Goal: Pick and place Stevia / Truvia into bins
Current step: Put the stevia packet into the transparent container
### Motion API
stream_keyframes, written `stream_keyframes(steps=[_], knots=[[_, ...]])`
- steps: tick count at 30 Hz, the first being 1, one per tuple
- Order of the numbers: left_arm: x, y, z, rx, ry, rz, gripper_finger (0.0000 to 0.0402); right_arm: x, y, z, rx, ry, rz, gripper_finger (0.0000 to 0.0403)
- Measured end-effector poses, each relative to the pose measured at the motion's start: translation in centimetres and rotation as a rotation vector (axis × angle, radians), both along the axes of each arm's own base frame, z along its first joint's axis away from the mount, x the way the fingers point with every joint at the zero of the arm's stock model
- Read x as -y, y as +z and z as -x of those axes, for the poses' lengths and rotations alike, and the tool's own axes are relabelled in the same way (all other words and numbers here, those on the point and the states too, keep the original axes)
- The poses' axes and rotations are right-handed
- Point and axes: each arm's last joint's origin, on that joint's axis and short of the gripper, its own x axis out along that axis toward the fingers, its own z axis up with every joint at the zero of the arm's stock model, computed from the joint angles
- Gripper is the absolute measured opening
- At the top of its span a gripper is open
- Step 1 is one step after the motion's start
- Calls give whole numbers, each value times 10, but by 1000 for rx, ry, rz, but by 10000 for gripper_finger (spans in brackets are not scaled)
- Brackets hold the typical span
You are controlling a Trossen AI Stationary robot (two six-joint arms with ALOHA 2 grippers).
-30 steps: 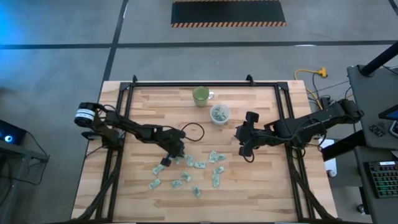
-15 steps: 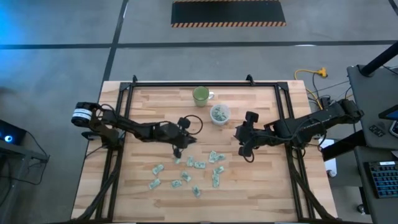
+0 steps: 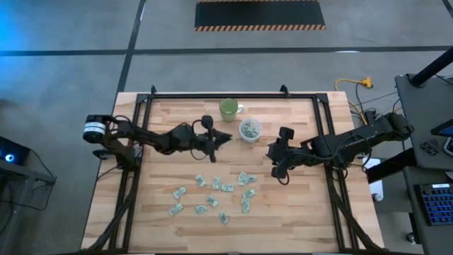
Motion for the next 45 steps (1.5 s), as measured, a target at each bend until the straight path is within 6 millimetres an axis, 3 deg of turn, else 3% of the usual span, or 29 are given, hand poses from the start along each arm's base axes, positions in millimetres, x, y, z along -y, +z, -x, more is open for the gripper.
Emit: stream_keyframes(steps=[10,16,20,30,45], knots=[[-35,24,-10,85,86,173,22,0,0,0,-1,1,1,160],[-57,36,-28,-2,73,287,22,0,0,0,0,1,1,160],[-69,30,-50,-53,80,311,22,0,0,0,0,1,1,160],[-91,-8,-102,-245,121,361,22,0,0,0,-3,0,-1,160],[-94,-17,-106,-331,92,396,30,0,-1,0,-6,2,-3,160]])
